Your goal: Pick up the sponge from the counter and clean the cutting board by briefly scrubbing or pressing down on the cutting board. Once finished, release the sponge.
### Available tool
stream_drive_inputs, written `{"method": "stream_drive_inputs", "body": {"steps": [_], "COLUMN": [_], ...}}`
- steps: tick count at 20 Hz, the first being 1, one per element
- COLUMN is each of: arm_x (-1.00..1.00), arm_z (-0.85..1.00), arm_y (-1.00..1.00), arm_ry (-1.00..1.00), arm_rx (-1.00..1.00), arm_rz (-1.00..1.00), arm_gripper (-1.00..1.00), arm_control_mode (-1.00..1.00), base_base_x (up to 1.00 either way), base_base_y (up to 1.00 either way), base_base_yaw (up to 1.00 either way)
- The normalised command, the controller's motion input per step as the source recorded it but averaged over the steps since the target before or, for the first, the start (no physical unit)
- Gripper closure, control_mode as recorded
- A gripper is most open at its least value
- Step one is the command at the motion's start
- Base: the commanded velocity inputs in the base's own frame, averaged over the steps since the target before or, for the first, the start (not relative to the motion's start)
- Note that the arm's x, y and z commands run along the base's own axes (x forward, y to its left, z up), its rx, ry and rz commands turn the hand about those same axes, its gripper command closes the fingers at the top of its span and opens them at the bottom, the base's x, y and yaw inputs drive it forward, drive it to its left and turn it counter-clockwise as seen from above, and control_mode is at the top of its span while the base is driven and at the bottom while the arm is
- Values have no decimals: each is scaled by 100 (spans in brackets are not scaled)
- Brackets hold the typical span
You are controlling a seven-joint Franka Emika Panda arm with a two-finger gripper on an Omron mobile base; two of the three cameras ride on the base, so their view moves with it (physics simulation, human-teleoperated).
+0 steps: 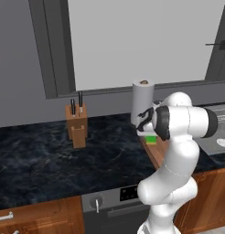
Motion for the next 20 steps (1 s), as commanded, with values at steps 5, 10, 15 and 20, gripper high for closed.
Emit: {"method": "stream_drive_inputs", "body": {"steps": [5,10,15,20], "arm_x": [-2,0,-14,-43], "arm_z": [-11,-10,-16,-28], "arm_y": [-70,-58,-42,-6], "arm_ry": [-1,-1,-1,-1], "arm_rx": [0,0,0,0], "arm_rz": [0,0,0,0], "arm_gripper": [100,100,100,100], "arm_control_mode": [-100,-100,-100,-100], "base_base_x": [0,0,0,0], "base_base_y": [0,0,0,0], "base_base_yaw": [0,0,0,0]}}
